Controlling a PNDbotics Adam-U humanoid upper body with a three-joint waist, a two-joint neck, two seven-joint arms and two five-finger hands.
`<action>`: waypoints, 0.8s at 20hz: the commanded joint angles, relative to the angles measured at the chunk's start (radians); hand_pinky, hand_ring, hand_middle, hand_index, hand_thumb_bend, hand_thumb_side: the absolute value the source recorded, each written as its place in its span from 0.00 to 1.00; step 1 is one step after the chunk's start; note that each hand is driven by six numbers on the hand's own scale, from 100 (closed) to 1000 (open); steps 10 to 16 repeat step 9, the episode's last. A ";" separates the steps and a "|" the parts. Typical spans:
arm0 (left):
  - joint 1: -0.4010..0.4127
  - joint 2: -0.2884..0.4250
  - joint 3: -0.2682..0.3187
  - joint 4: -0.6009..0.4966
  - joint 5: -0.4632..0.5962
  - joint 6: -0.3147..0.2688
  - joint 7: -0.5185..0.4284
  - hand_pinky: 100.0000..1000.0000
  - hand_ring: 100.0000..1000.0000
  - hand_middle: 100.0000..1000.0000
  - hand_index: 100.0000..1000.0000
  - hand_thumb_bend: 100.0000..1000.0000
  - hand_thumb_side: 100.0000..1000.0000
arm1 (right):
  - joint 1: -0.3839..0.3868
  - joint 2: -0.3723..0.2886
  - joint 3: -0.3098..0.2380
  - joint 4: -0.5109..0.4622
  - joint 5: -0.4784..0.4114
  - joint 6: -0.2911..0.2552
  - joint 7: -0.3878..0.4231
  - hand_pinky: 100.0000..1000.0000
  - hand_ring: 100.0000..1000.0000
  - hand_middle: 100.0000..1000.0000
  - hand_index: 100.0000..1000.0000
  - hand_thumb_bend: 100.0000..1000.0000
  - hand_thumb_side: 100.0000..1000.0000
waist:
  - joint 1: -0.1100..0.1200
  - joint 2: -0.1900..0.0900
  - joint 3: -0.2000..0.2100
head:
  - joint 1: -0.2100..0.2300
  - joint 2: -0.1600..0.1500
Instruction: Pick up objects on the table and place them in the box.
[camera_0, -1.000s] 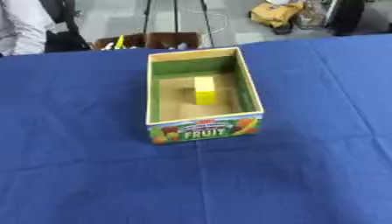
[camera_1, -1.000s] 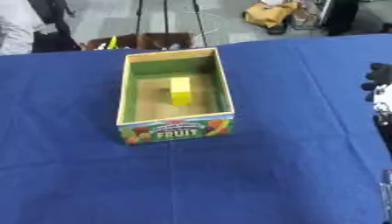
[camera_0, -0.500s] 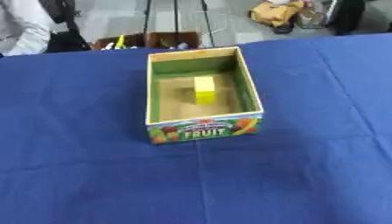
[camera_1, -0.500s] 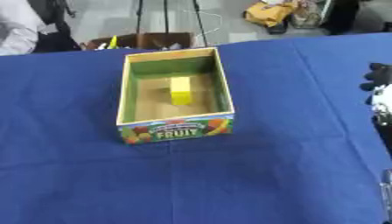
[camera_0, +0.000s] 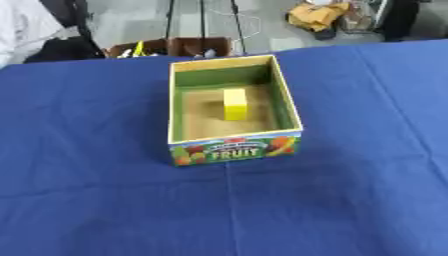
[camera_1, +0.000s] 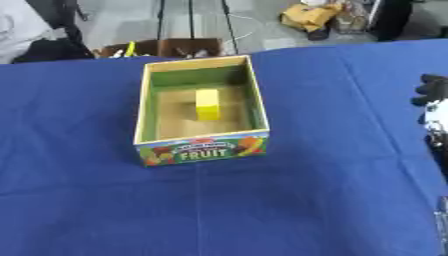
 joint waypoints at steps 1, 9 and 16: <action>-0.006 0.009 0.006 -0.020 -0.006 -0.004 -0.006 0.25 0.32 0.33 0.34 0.16 0.67 | -0.010 -0.015 0.000 -0.015 0.004 -0.003 0.003 0.57 0.75 0.48 0.24 0.00 0.57 | -0.002 -0.009 0.000 | 0.009 -0.006; -0.007 0.005 0.007 -0.019 -0.006 -0.006 -0.008 0.26 0.32 0.33 0.33 0.14 0.66 | -0.010 -0.015 0.000 -0.015 0.009 -0.005 0.005 0.57 0.76 0.48 0.23 0.00 0.57 | 0.000 -0.002 -0.001 | 0.056 -0.007; -0.007 0.005 0.007 -0.019 -0.006 -0.006 -0.008 0.26 0.32 0.33 0.33 0.14 0.66 | -0.010 -0.015 0.000 -0.015 0.009 -0.005 0.005 0.57 0.76 0.48 0.23 0.00 0.57 | 0.000 -0.002 -0.001 | 0.056 -0.007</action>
